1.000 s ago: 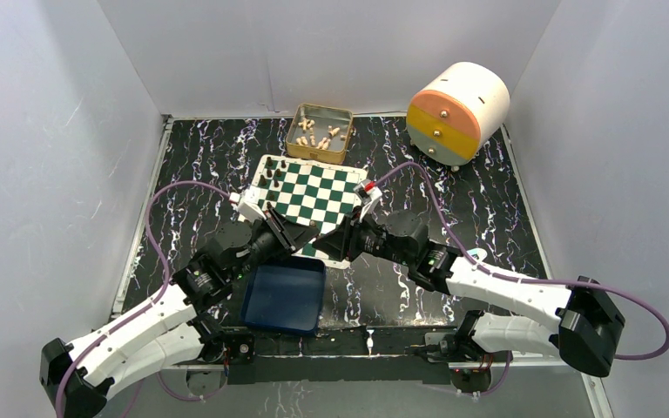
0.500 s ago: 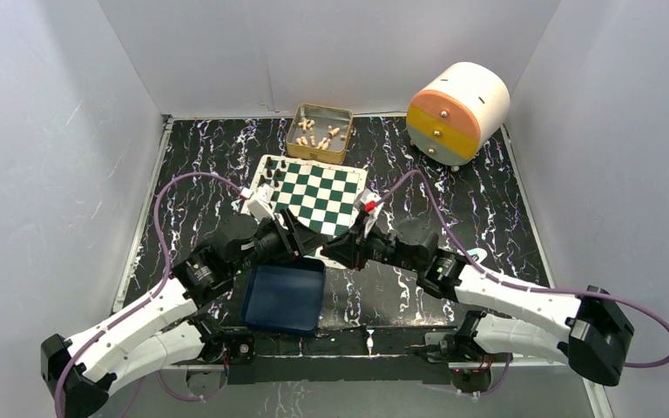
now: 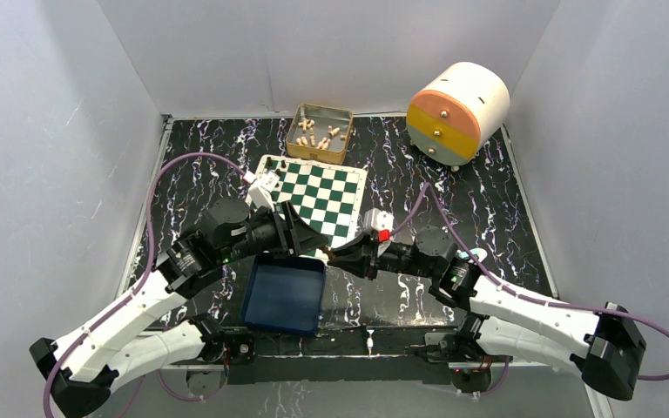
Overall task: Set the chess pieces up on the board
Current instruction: Place the chess piece on the chessboard.
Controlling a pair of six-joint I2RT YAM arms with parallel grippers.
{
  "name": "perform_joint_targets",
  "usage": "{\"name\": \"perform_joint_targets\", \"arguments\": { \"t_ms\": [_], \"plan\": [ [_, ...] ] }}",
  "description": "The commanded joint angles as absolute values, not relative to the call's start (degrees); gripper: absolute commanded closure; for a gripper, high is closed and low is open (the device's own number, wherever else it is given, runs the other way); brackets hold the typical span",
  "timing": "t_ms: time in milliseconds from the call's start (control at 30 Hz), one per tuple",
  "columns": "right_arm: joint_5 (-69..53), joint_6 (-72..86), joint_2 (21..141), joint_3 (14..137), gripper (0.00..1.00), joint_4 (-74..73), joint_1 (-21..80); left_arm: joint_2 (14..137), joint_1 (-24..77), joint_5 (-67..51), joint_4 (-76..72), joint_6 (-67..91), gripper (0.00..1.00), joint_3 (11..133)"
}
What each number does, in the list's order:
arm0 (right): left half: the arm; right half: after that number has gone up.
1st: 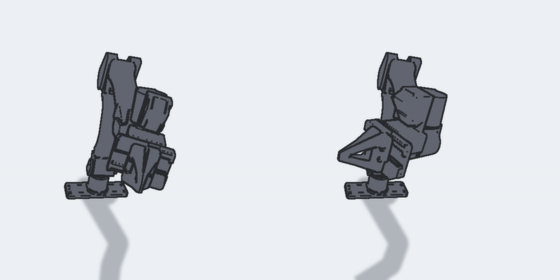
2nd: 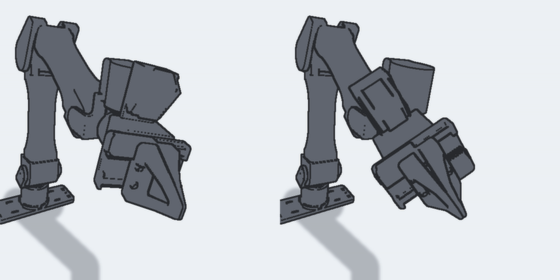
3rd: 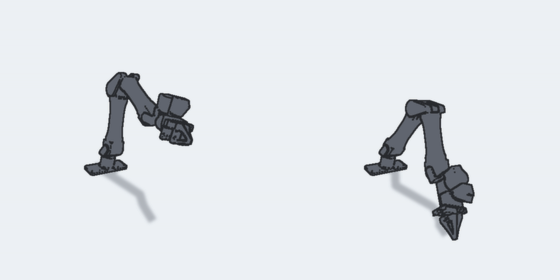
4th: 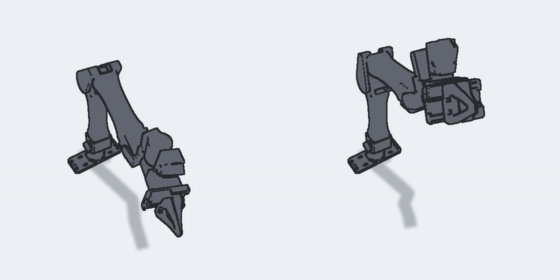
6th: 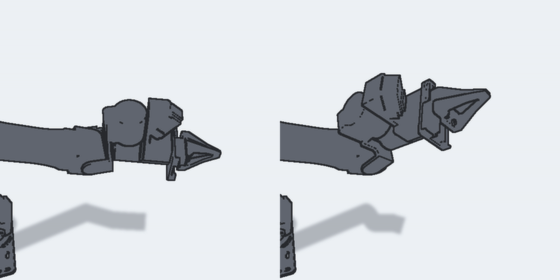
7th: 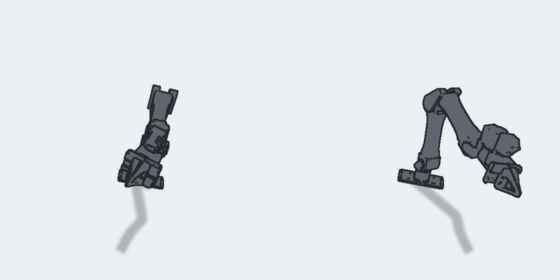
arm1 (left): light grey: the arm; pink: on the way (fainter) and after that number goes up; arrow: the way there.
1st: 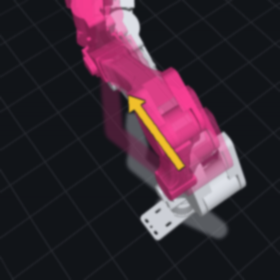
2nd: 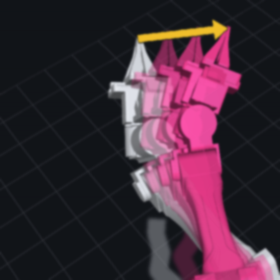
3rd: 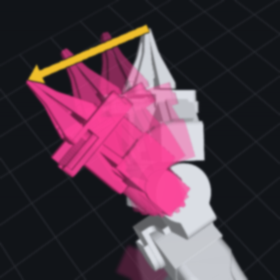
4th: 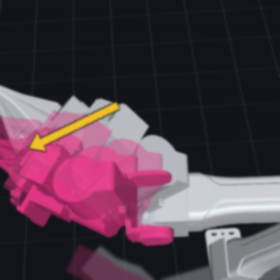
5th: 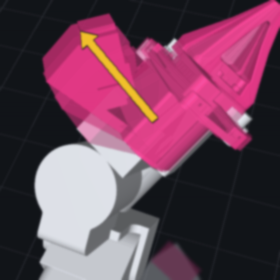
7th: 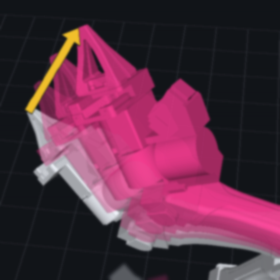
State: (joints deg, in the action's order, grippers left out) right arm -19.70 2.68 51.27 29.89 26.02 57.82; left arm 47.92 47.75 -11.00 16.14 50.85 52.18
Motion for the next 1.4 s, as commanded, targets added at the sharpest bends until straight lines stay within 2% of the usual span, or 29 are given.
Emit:
{"name": "perform_joint_targets", "arguments": {
  "t_ms": [0, 167, 333, 433, 533, 600, 667, 733, 967, 1100, 1267, 1367],
  "plan": [
    [-22.13, 0.09, 49.33, 29.27, 0.92, 31.35, 57.74, 48.32, 47.91, -12.53, 22.41, 47.43, 0.53, 55.98],
    [-22.49, 0.09, 49.34, 29.27, 0.93, 31.63, 57.73, 50.16, 47.97, -14.68, 24.05, 46.28, 0.57, 56.97],
    [-22.72, 0.09, 49.61, 29.38, 0.93, 31.82, 57.74, 51.28, 47.91, -16.72, 23.3, 45.17, 0.66, 56.88],
    [-22.89, 0.09, 49.83, 29.53, 0.93, 31.73, 57.74, 51.33, 47.91, -17.25, 22.32, 44.82, 0.76, 56.81],
    [-22.5, 0.09, 50.22, 29.46, 0.92, 31.73, 57.74, 51.33, 47.9, -17.95, 21.19, 44.74, 0.92, 56.66],
    [-22.02, 0.25, 50.48, 29.51, 0.9, 31.73, 57.74, 51.41, 47.93, -17.74, 21.17, 44.52, 0.99, 56.71],
    [-21.55, 0.96, 50.84, 29.49, 0.84, 31.74, 57.74, 51.5, 47.9, -16.74, 21.57, 43.87, 1.0, 56.95],
    [-20.44, 2.34, 51.05, 29.53, 0.7, 31.25, 57.74, 51.5, 47.94, -13.25, 22.99, 42.69, 1.0, 57.67],
    [-15.85, 6.16, 48.27, 28.8, 0.02, 24.09, 57.74, 53.51, 47.96, 6.75, 27.53, 36.94, 1.0, 61.83],
    [-12.78, 7.49, 44.54, 28.26, 0.01, 20.32, 57.74, 57.19, 47.91, 18.02, 28.6, 31.21, 1.0, 64.09],
    [-10.92, 8.0, 39.6, 27.45, 0.01, 17.94, 57.74, 65.64, 46.6, 25.59, 27.19, 21.79, 1.0, 69.71],
    [-10.75, 8.64, 37.32, 27.2, 0.01, 17.63, 57.73, 71.67, 39.28, 24.71, 27.15, 18.6, 1.0, 73.0]
  ]
}}
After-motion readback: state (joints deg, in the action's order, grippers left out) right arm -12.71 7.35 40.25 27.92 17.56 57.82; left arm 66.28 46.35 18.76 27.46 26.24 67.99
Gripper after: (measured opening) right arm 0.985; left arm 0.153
